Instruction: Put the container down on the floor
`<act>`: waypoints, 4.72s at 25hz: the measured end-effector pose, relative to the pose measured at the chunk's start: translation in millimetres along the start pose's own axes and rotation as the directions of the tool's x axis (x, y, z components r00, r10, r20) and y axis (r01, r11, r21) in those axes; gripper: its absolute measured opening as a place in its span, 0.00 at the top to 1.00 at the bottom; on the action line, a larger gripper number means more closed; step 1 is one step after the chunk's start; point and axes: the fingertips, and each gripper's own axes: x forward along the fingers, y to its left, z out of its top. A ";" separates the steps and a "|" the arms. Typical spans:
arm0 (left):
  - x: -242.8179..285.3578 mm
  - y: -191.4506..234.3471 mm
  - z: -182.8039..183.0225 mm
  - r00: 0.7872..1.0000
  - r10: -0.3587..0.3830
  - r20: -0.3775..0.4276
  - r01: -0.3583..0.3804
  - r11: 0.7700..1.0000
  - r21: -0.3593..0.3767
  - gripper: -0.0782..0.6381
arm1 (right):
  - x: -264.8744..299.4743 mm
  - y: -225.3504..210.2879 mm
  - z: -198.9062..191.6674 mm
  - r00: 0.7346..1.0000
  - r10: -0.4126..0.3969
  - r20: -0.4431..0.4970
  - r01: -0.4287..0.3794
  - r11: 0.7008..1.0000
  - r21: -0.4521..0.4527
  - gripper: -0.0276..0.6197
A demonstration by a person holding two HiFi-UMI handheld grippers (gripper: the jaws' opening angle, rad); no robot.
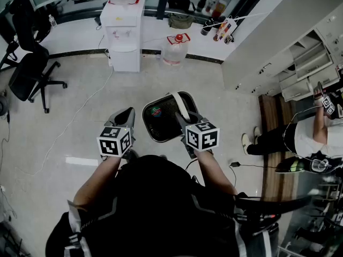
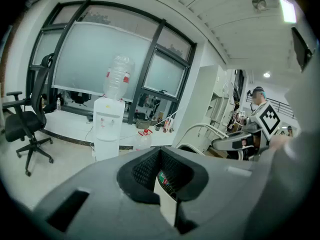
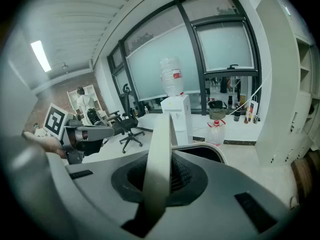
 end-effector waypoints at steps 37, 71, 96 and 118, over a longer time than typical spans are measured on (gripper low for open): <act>-17.8 68.4 11.5 0.994 -0.112 0.003 0.112 0.993 -0.022 0.88 | 30.2 52.1 31.8 0.995 -0.091 0.036 0.089 0.994 0.063 0.90; 164.2 83.0 104.7 0.999 0.013 -0.039 -0.013 1.000 -0.005 0.88 | 143.7 -104.2 134.5 0.999 0.051 0.016 -0.051 0.999 -0.002 0.90; 255.2 80.5 146.0 0.994 0.104 -0.041 -0.105 0.994 -0.011 0.88 | 199.8 -191.4 186.2 0.983 0.184 -0.019 -0.185 0.977 -0.104 0.90; 358.0 200.8 197.6 0.995 0.039 -0.094 -0.040 0.999 -0.006 0.88 | 339.0 -220.6 247.2 0.990 0.115 -0.086 -0.123 0.987 -0.107 0.90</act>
